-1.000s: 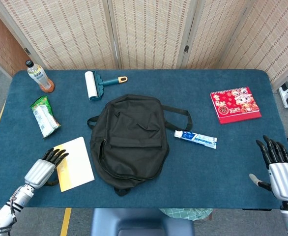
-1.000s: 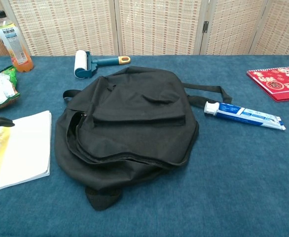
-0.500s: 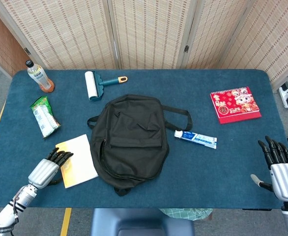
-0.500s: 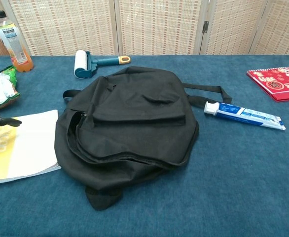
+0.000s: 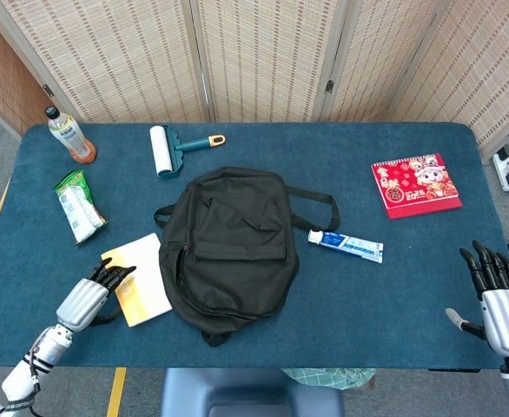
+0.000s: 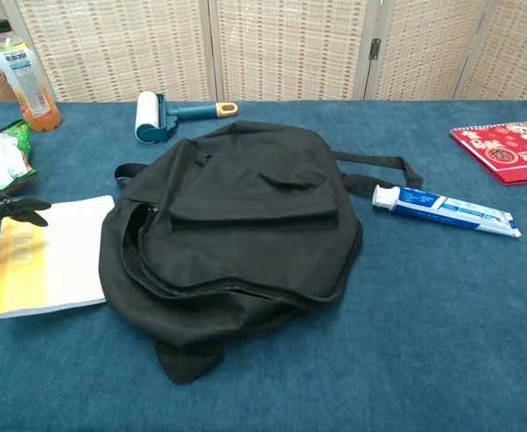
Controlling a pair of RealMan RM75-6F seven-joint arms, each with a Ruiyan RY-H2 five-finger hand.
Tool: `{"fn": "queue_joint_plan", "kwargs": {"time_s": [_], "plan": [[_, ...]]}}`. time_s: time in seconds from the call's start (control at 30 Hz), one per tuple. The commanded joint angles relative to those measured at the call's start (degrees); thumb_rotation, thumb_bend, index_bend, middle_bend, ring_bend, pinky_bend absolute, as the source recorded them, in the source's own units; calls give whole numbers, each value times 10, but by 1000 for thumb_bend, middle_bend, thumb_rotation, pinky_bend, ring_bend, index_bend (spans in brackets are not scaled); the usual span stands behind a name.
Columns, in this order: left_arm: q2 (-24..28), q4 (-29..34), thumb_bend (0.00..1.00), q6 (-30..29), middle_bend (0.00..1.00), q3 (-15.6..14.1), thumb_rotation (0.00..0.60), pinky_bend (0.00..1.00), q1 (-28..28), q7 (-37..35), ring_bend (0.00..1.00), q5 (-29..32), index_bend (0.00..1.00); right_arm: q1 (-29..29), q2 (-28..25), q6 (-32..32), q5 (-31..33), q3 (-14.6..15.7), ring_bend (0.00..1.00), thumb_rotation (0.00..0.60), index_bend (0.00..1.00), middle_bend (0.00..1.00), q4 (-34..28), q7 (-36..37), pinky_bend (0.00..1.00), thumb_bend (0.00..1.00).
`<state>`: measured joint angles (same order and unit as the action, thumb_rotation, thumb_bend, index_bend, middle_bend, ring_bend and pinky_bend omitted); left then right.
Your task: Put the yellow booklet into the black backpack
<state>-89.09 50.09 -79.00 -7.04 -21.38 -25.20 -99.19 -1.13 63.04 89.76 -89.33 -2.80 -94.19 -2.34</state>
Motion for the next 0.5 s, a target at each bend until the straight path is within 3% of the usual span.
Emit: {"fn": "queue_joint_plan", "kwargs": {"time_s": [0.03,0.5], "plan": [[-11,-6,432,-7,239,2,600,70,-3,-24,207,0,137,0,1,0,0,0,0,600,0,6,1,2,66,92],[-68,-42,465,-37,306,23,600,122,-17,-48,260,1,296,4,-2,0,5,0,0,600,0,6,1,4,66,90]]}}
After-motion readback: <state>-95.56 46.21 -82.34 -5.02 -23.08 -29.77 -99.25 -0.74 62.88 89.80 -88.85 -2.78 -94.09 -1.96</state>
